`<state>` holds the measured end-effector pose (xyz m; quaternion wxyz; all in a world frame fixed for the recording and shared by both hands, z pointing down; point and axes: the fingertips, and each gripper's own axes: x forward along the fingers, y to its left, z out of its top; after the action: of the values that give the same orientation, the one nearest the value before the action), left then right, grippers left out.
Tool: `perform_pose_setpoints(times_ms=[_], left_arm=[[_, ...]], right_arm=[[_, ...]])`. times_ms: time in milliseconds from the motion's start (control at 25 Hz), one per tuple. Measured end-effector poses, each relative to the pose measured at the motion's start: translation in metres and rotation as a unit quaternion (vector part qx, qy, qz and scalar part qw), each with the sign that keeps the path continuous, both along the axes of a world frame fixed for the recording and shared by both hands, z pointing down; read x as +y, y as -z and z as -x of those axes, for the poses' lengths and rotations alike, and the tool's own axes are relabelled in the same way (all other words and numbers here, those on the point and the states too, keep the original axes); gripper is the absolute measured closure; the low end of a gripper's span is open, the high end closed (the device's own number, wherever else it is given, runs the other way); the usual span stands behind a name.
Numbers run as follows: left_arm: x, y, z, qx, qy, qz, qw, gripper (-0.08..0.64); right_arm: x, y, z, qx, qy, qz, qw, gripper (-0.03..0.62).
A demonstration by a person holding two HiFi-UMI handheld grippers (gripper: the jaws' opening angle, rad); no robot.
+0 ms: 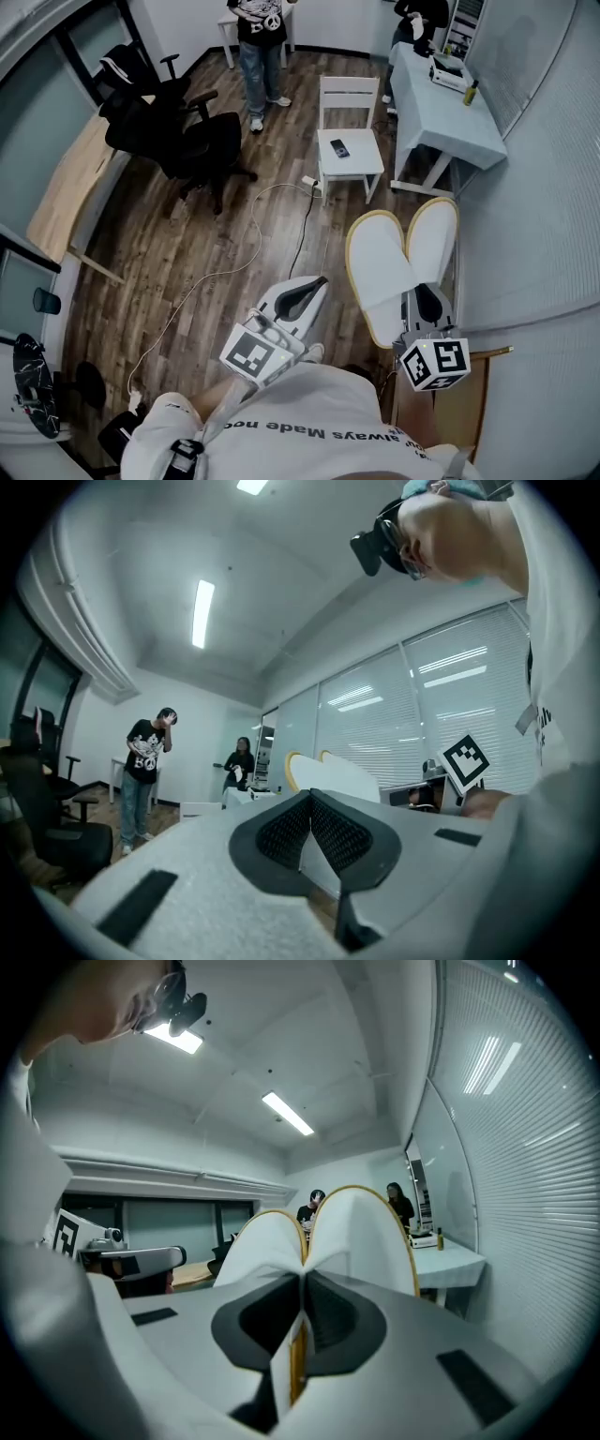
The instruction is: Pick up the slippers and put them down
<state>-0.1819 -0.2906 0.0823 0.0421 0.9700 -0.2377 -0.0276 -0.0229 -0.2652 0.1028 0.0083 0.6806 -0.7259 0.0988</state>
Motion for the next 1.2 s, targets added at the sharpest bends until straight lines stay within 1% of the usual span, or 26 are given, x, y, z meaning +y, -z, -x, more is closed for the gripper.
perform_pose_setpoints(times_ms=[160,320,440,560,720,960,1200], left_arm=[[-0.013,-0.005,0.02,0.004,0.04,0.009,0.9991,0.549],[-0.015,-0.004,0.023,0.004,0.064,0.011,0.9979,0.549],[-0.016,0.0,0.013,0.0,0.077,0.014,0.9969,0.549],[-0.019,0.002,0.001,0.001,0.097,0.001,0.9953,0.548],[-0.015,0.003,-0.025,0.005,0.119,0.003,0.9929,0.549],[-0.014,0.001,-0.059,0.007,0.126,0.005,0.992,0.548],[-0.024,0.005,-0.072,0.011,0.114,0.0,0.9934,0.548]], right_arm=[[-0.021,-0.004,0.014,0.0,0.034,0.007,0.999,0.571],[-0.031,-0.002,0.014,0.001,0.054,0.012,0.998,0.571],[-0.038,0.001,0.002,-0.002,0.067,0.008,0.998,0.571],[-0.039,0.004,-0.015,0.002,0.081,0.006,0.997,0.571],[-0.035,0.004,-0.042,0.004,0.096,0.008,0.995,0.571],[-0.03,0.001,-0.076,0.004,0.1,0.005,0.995,0.571],[-0.035,0.003,-0.092,0.003,0.085,0.003,0.996,0.571]])
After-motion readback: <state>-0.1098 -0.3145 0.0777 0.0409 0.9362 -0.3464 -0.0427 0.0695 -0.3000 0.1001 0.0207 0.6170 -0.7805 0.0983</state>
